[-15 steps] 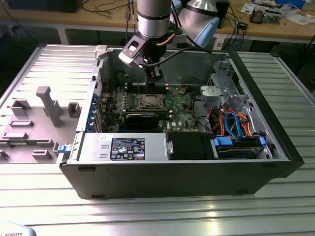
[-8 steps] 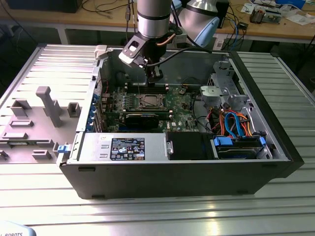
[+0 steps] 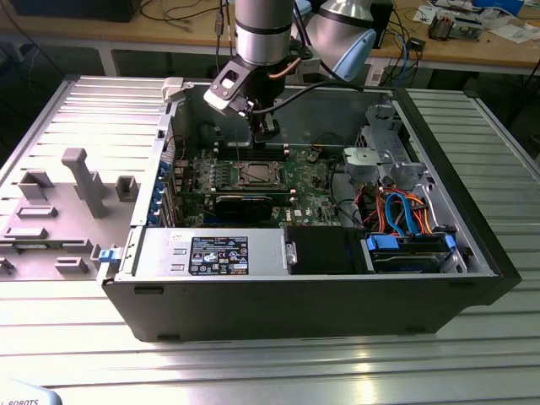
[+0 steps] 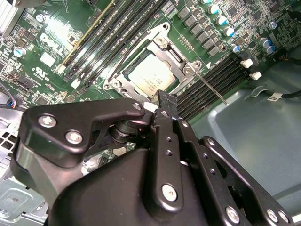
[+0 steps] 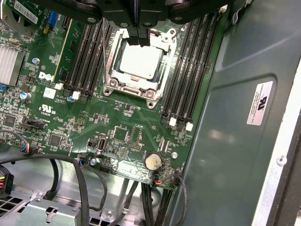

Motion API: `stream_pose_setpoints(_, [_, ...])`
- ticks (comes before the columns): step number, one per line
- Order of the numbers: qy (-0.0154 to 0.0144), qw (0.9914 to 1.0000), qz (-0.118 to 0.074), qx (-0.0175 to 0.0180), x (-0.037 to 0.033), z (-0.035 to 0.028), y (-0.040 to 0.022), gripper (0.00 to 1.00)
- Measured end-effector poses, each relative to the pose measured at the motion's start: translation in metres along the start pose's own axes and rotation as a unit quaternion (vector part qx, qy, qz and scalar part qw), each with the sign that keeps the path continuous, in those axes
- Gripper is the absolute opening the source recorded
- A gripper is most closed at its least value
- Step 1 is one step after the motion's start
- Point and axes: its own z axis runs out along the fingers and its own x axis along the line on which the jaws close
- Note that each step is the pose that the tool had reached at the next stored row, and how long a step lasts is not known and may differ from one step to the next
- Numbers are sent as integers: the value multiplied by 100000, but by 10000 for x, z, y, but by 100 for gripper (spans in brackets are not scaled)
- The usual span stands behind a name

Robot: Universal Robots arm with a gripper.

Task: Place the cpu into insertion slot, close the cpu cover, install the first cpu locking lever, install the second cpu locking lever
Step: 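Install the first cpu locking lever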

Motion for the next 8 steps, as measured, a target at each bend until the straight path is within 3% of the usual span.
stream_pose_setpoints(8, [4,99999,-341,11,0,0,0,11])
